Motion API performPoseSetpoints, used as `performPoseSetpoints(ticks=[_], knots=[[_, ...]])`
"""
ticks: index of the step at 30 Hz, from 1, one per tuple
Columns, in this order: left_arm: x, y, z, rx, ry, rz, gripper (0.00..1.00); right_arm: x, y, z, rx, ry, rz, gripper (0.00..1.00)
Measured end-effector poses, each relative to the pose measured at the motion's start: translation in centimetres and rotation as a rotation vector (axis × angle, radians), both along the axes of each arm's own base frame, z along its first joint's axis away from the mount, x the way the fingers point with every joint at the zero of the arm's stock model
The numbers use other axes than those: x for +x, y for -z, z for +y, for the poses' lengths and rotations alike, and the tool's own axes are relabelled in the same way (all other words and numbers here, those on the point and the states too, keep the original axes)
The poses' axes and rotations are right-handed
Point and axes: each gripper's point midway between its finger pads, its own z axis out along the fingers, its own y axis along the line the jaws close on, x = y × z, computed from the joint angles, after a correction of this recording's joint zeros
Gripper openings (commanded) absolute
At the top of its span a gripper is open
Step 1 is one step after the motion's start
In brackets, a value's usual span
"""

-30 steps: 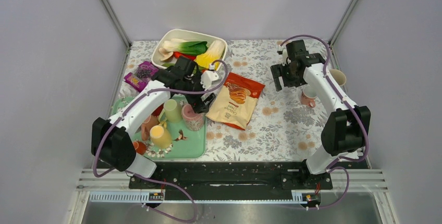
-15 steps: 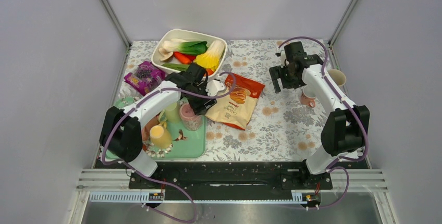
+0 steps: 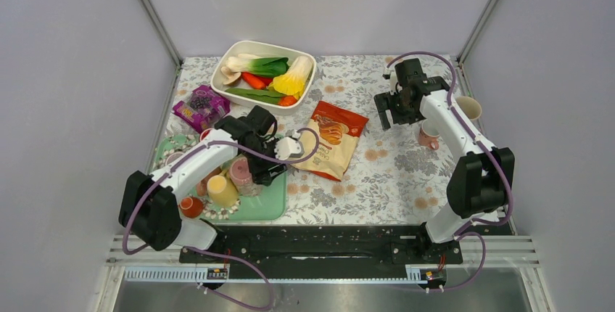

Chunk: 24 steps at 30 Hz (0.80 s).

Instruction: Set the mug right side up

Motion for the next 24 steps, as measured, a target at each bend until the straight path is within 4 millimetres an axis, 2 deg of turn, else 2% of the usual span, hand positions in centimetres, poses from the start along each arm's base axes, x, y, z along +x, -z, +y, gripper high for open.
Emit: performPoseSetpoints(ticks=[5, 8, 10, 12, 15, 18, 24], knots=[[-2.6, -0.6, 0.7, -0.006, 0.076, 0.063, 0.61, -0.1, -0.1, 0.0, 0.001, 0.0, -0.003, 0.92], [-2.9, -1.6, 0.3, -0.03, 0.073, 0.081, 0.66, -0.1, 0.1, 0.0, 0.001, -0.001, -0.002, 0.92], [-1.7, -2.7, -0.4, -0.05, 0.034, 0.046, 0.65, -0.2, 0.3, 0.0, 0.0, -0.003, 0.002, 0.92], [0.3, -3.5, -0.8, -0.05, -0.024, -0.017, 0.64, -0.4, 0.5, 0.0, -0.001, -0.004, 0.008, 0.92], [3.3, -3.5, -0.9, -0.006, -0.1, -0.09, 0.62, -0.5, 0.7, 0.0, -0.003, -0.005, 0.014, 0.91], [5.5, -1.8, -0.2, 0.079, -0.157, -0.112, 0.6, -0.6, 0.7, 0.0, -0.004, -0.005, 0.015, 0.92], [7.8, 1.5, 1.9, 0.263, -0.213, -0.102, 0.53, -0.5, 0.7, 0.1, -0.001, -0.007, 0.01, 0.92]])
